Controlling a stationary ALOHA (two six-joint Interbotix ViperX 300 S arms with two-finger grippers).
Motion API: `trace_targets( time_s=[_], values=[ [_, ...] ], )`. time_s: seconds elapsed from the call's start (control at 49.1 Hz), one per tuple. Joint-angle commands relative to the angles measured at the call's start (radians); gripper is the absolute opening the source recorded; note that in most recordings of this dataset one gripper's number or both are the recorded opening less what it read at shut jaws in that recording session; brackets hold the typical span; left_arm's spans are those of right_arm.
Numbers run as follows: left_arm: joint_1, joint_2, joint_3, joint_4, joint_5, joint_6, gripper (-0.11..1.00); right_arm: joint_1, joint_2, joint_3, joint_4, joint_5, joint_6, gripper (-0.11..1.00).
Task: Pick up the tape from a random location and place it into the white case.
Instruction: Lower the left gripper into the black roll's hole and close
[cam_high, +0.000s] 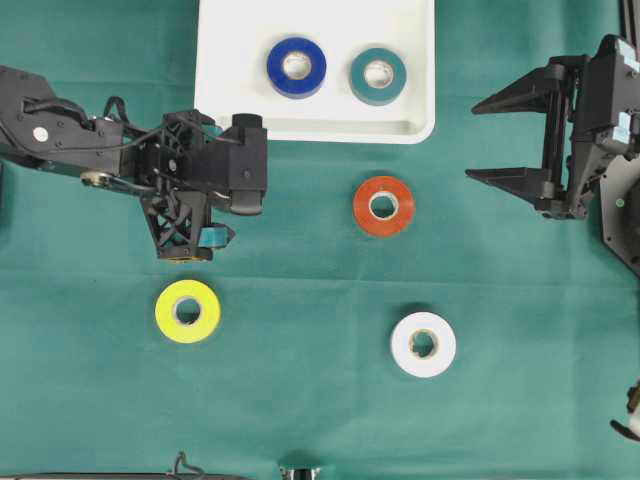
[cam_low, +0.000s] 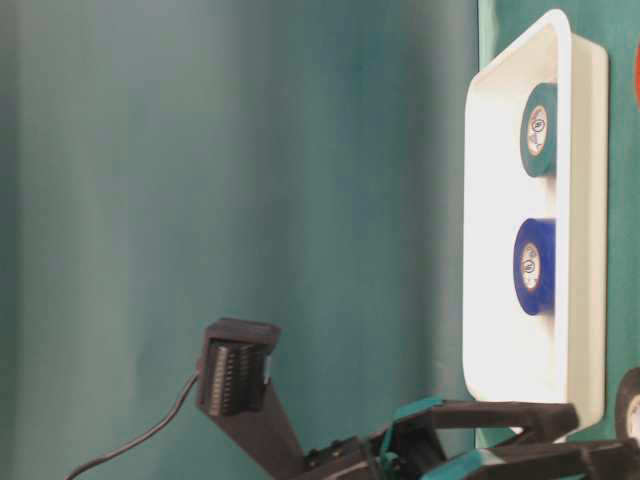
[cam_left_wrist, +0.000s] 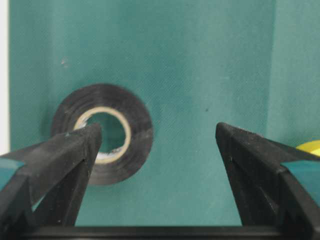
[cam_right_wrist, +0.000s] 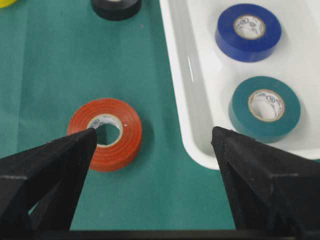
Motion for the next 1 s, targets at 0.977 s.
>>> trace_targets(
  time_s=[0.977],
  values=[
    [0.026,0.133,0.035,0.003,-0.115,0.002,0.99,-0.002,0.002,-0.014,0.002,-0.009,0.0,0.9]
  ],
)
